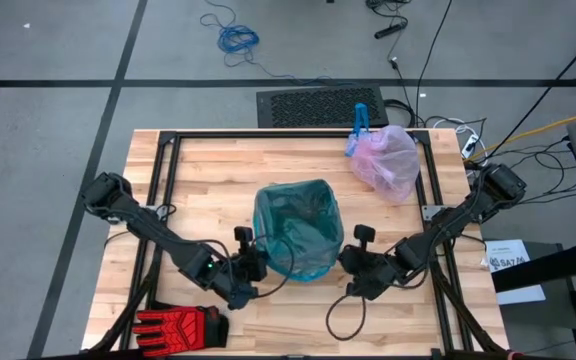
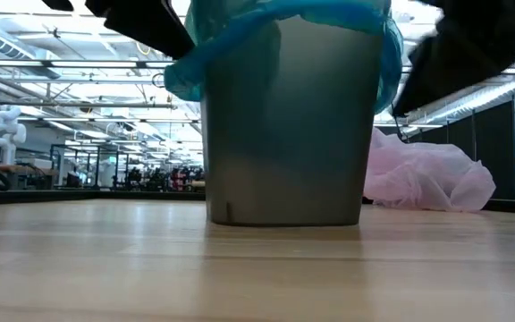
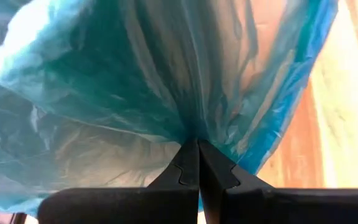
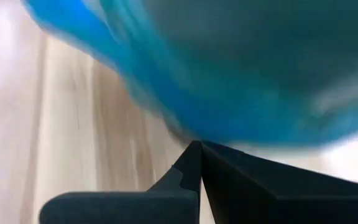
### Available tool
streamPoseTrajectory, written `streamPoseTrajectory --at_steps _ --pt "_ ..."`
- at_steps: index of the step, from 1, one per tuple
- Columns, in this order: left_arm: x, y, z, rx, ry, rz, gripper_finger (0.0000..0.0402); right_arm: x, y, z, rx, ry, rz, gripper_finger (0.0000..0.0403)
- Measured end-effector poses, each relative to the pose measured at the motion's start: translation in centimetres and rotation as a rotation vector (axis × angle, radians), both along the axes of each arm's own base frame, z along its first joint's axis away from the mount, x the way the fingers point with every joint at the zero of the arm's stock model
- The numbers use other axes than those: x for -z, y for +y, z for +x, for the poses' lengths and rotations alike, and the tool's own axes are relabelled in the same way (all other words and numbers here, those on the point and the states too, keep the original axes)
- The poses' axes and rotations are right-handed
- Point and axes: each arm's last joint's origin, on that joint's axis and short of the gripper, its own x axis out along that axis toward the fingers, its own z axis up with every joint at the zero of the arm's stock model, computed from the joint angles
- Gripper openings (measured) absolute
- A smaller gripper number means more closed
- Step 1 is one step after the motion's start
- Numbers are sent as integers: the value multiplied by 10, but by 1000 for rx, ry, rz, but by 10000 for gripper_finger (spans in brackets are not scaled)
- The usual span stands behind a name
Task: Place trash/remove bag and relplace
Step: Insert a new trash bag into the trash bin
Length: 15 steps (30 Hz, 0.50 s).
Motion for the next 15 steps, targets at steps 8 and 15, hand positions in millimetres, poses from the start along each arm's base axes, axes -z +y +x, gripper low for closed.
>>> streamPoseTrajectory --at_steps 8,15 --pt "0 9 4 -37 4 11 0 -24 39 -21 -193 -72 112 0" --pt "-2 8 6 -29 -21 -24 0 -52 45 -15 -215 -273 -172 0"
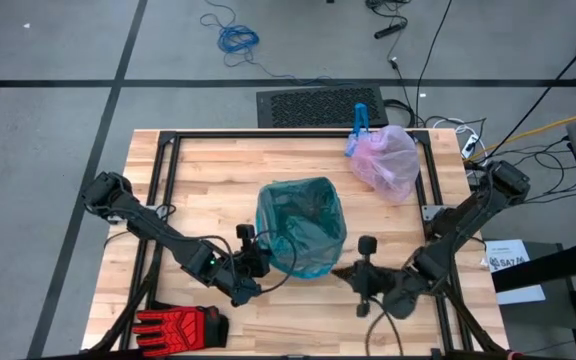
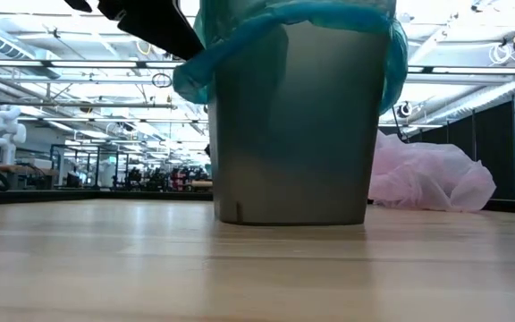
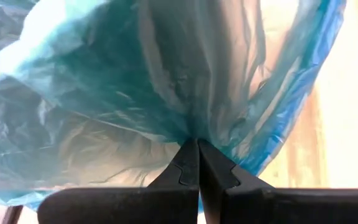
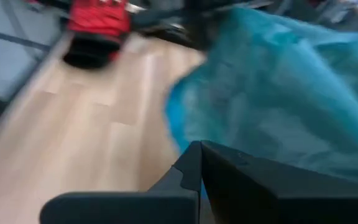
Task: Place trash/remove bag and relplace
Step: Insert a new trash bag into the trash bin
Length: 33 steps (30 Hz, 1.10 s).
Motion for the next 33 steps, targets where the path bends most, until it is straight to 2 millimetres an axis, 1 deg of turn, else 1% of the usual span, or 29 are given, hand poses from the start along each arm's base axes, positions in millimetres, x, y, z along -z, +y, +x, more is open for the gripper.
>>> streamPoseTrajectory --at_steps 4,7,10,13,16,19,21,23,25,27,29,31,33 --pt "0 -1 0 19 9 -23 0 6 -14 14 73 16 -66 0" --pt "0 -5 -2 32 10 -23 0 15 -23 25 91 61 -68 0" --pt "-4 -9 -8 54 9 -28 0 25 -26 32 91 103 -48 0" --pt "-18 -11 -18 76 -23 -48 0 33 -25 34 97 132 -37 0" --pt "-36 -11 -30 100 -77 -81 0 38 -25 33 115 151 -20 0" --pt "-54 -9 -43 67 -162 -81 0 40 -25 33 125 159 -17 0" --pt "-62 -2 -50 -11 -218 -65 0 40 -25 33 125 157 -9 0" --pt "-65 9 -59 -121 -251 -9 0 40 -25 33 125 158 -10 0" --pt "-66 23 -66 -246 -280 34 0 40 -24 33 122 159 -10 0" --pt "-65 35 -71 -343 -298 39 0 40 -25 33 123 159 -9 0" --pt "-64 44 -71 -405 -310 32 0 39 -24 33 120 157 -9 0" --pt "-63 48 -68 -431 -323 30 0 39 -24 33 117 158 -13 0" --pt "-58 52 -64 -444 -329 40 0 39 -24 34 113 158 -13 0"
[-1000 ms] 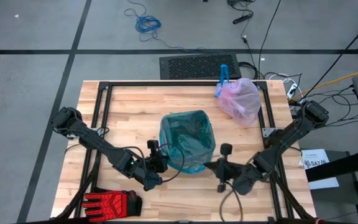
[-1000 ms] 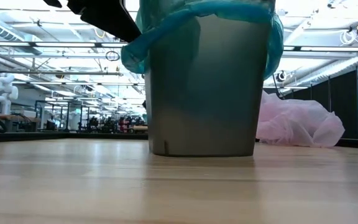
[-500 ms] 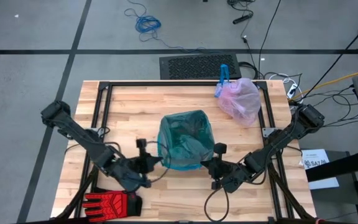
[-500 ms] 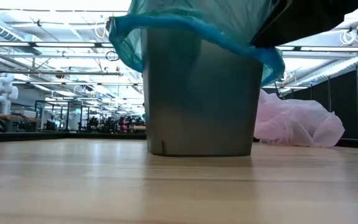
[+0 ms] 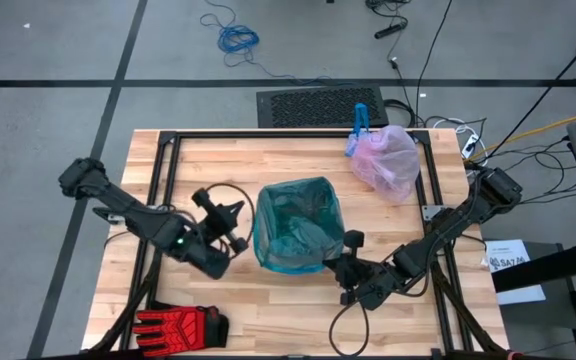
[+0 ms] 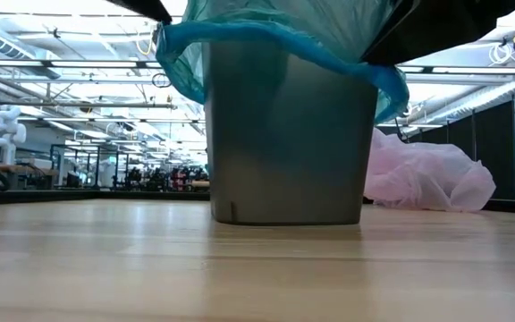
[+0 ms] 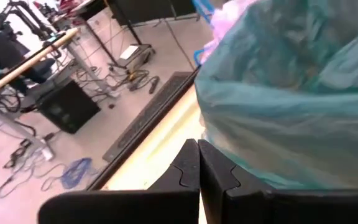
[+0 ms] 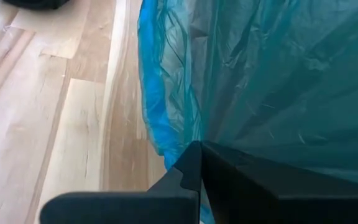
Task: Place trash/remove bag and relplace
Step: Insert a new trash bag into the trash bin
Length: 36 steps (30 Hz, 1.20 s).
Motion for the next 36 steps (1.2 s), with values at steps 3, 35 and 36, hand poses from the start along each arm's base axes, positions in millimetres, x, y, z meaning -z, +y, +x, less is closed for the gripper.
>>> streamPoseTrajectory --at_steps 3,35,36 --pt "18 9 7 -12 21 -19 0 0 0 0 -5 -2 -3 0" --pt "79 43 -1 254 -226 -284 0 1 1 0 -23 17 45 0" --pt "71 45 -5 246 -256 -266 0 1 1 0 -23 17 45 0"
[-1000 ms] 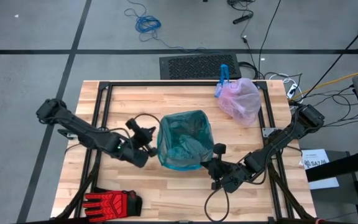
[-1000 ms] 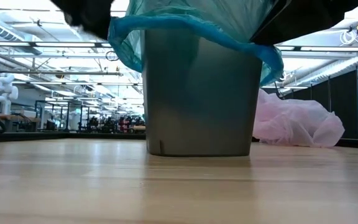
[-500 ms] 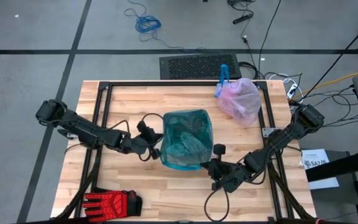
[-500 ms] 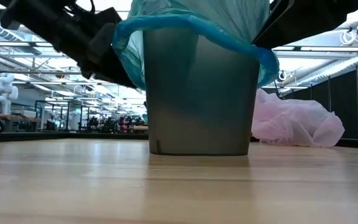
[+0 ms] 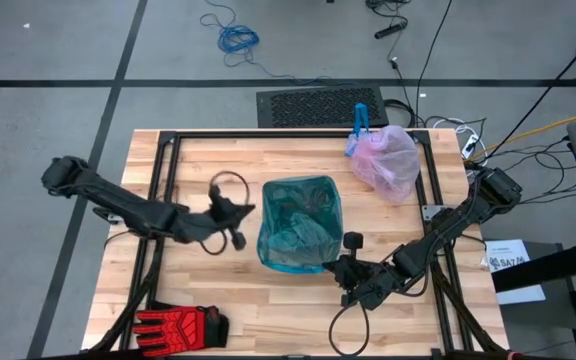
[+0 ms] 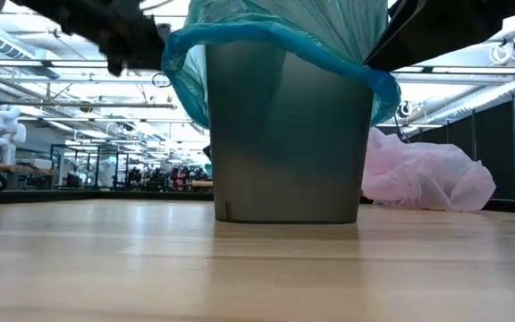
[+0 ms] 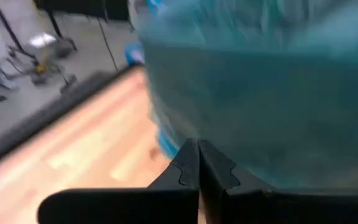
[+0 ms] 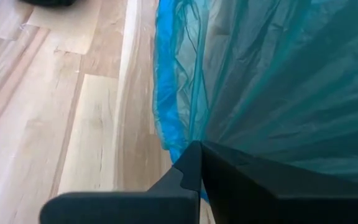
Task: Place trash/remove bag and relplace
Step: Insert a new trash bag into the trash bin
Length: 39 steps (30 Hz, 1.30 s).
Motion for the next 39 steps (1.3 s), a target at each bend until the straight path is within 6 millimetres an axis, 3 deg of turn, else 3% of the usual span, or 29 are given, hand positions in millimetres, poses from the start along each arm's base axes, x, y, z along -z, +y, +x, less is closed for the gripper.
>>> streamPoseTrajectory --at_steps 4,8,14,20,27,39 --pt "-22 10 -9 -15 -90 44 0 0 0 0 -3 1 -4 0" --pt "-28 23 -2 54 -128 36 0 0 0 0 -4 -3 -2 0" --pt "-3 42 22 62 -53 -20 0 0 0 0 -6 -2 0 0" --pt "18 44 43 118 -52 -61 0 0 1 0 -25 9 21 0" --pt "37 40 50 115 8 -112 0 0 3 0 -52 30 65 0" --pt "41 40 49 113 41 -112 0 -9 5 -6 -139 55 175 0"
